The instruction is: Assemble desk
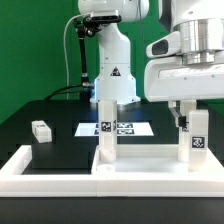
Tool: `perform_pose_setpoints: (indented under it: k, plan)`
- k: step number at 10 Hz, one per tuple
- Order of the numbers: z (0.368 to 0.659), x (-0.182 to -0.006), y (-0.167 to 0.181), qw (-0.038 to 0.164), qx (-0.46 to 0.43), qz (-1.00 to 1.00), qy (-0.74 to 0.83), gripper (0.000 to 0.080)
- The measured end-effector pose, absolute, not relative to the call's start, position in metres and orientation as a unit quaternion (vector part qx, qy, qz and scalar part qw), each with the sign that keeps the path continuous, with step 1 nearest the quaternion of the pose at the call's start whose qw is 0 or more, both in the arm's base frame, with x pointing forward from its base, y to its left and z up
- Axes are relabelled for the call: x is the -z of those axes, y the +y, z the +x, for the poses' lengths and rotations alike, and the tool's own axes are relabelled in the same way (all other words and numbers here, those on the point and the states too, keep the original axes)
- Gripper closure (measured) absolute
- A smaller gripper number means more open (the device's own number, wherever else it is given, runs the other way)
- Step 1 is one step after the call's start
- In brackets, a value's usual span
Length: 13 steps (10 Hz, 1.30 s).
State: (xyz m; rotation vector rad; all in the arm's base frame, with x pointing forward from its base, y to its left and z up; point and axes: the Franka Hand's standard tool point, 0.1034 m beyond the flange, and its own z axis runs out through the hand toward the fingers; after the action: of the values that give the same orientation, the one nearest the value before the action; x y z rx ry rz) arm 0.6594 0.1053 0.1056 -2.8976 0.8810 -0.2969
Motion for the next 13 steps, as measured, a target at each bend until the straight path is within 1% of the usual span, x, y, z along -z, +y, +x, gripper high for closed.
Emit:
perform_pose_setpoints:
  k: [1,2,4,5,6,8,9,11,13]
  plan:
    - [0.659,-0.106,0.105,0.05,0.097,-0.948,0.298,0.015]
    - [0.659,-0.105,0.105,0.051,0.096,-0.946,0.307,0.0178]
    - [0.657,-0.104,0.104,0.055,0.087,-0.922,0.374,0.0453]
    - [0.654,-0.103,0.104,0.056,0.08,-0.912,0.398,0.0453]
    - [0.654,-0.103,0.103,0.058,0.069,-0.889,0.45,0.0497]
    - [0.659,-0.103,0.1,0.048,0.023,-0.826,0.561,0.0503]
    - [0.662,-0.102,0.099,0.054,-0.002,-0.771,0.634,0.0503]
    - [0.666,-0.101,0.095,0.09,-0.04,-0.651,0.752,0.0503]
    - [0.665,-0.1,0.102,0.084,-0.044,-0.588,0.804,0.0503]
